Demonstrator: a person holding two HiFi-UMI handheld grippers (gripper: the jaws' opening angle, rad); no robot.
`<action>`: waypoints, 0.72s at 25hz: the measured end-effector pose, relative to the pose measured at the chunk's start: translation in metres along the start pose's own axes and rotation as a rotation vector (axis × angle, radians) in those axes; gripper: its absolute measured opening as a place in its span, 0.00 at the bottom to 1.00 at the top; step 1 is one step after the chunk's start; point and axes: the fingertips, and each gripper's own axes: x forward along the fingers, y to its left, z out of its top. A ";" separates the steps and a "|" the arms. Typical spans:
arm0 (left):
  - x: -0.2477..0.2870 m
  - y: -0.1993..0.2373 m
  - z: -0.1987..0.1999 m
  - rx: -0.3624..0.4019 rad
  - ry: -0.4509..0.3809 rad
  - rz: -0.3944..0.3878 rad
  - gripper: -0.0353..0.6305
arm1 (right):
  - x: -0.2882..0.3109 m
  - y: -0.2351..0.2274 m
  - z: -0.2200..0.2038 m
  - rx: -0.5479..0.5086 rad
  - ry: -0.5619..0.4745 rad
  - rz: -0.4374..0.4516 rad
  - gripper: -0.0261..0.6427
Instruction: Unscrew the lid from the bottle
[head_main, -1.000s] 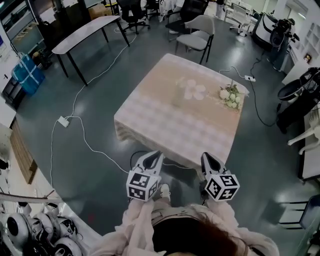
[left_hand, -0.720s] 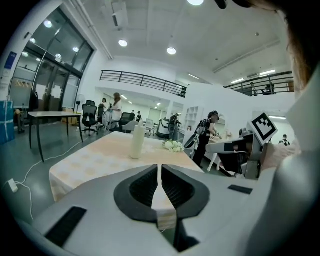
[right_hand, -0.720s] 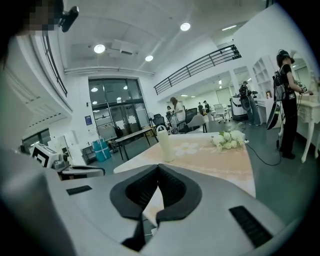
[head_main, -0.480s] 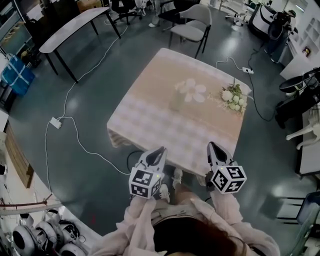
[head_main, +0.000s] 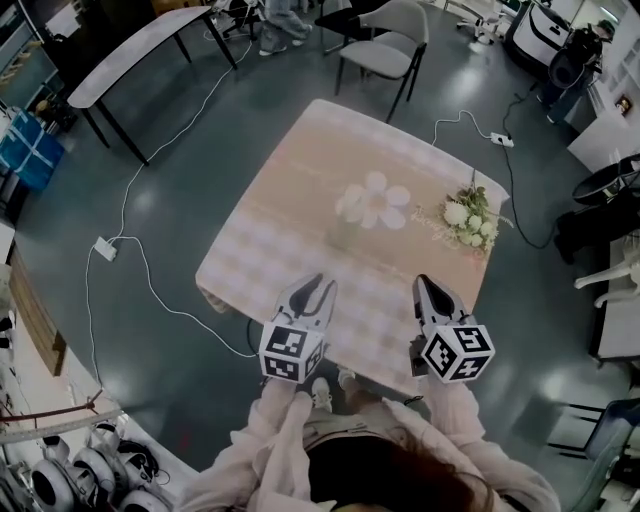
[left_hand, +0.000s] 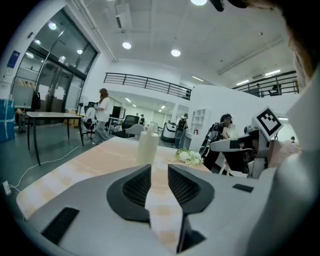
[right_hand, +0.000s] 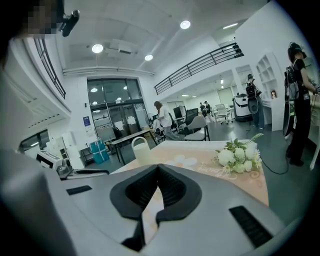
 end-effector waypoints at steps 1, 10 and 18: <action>0.012 0.004 0.002 -0.005 0.004 0.003 0.25 | 0.007 -0.005 0.001 0.004 0.005 0.002 0.06; 0.108 0.038 -0.003 0.033 0.021 0.052 0.54 | 0.063 -0.046 -0.015 0.045 0.085 0.021 0.06; 0.170 0.054 -0.011 0.145 -0.010 0.063 0.58 | 0.095 -0.075 -0.033 0.100 0.136 0.032 0.06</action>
